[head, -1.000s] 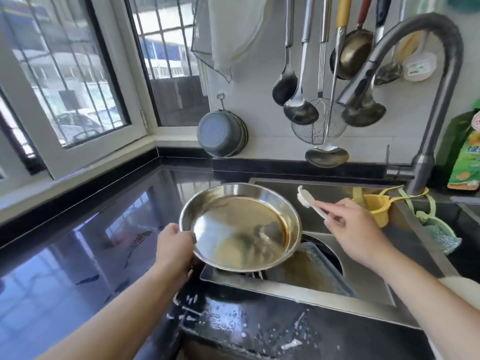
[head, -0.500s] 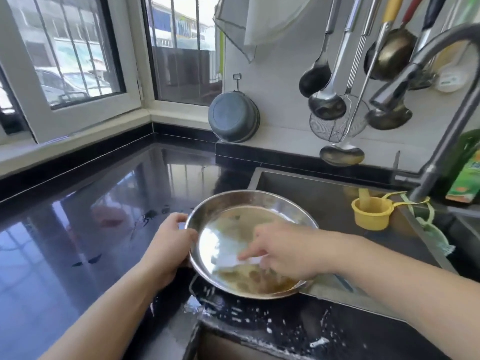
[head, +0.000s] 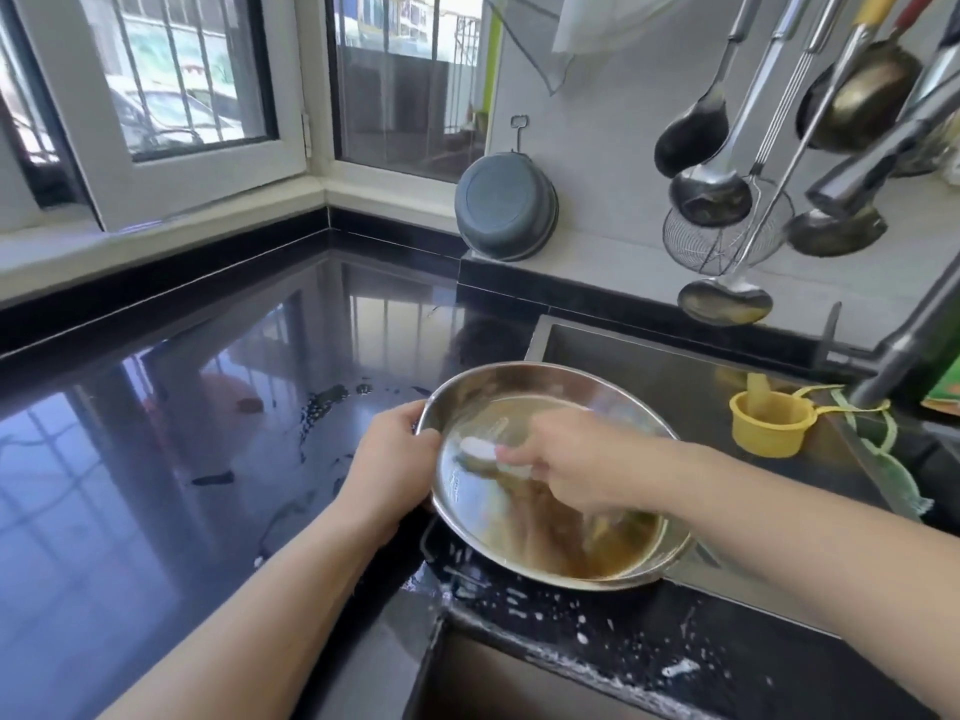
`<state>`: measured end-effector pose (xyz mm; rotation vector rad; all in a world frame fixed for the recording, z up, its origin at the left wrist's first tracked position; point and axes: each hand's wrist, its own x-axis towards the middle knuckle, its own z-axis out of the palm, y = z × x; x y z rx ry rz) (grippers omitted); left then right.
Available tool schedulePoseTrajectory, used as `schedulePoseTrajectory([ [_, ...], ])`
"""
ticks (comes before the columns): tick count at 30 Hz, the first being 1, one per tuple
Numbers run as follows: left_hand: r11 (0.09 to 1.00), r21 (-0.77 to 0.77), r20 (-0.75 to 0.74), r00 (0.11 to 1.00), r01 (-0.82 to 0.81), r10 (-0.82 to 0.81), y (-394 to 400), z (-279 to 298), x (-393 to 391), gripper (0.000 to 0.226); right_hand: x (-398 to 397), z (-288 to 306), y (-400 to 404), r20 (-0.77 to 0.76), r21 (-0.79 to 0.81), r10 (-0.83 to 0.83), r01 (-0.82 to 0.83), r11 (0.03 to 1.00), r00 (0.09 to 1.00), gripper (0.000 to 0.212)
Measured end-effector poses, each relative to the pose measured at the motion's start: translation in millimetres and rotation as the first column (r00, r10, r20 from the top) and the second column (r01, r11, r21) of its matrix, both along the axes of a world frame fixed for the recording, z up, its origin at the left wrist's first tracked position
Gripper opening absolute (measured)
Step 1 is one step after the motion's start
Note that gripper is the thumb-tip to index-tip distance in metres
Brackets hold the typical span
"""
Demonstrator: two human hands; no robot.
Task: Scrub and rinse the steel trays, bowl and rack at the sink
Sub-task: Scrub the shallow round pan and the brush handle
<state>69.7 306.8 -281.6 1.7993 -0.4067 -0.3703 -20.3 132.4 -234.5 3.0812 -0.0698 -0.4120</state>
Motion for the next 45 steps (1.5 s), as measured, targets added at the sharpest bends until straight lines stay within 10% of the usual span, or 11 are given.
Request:
schedulePoseTrajectory([
  [15,0.999,0.037,0.04,0.999,0.002,-0.003,1,-4,0,0.046,10,1,24,-0.021,0.06,0.012,-0.011,0.998,1.0,0.052],
  [29,1.0,0.025,0.037,0.999,-0.013,0.012,1,-3,-2,0.046,19,7,-32,0.209,-0.075,-0.418,0.44,0.895,0.884,0.036],
  [36,1.0,0.03,0.06,0.998,-0.007,0.005,2,-2,-3,0.037,20,3,12,0.049,0.133,-0.211,0.203,0.97,0.976,0.045],
  [45,0.999,0.041,0.049,0.999,-0.007,0.005,1,-2,-2,0.045,15,14,-15,0.116,-0.059,-0.357,0.365,0.929,0.927,0.046],
])
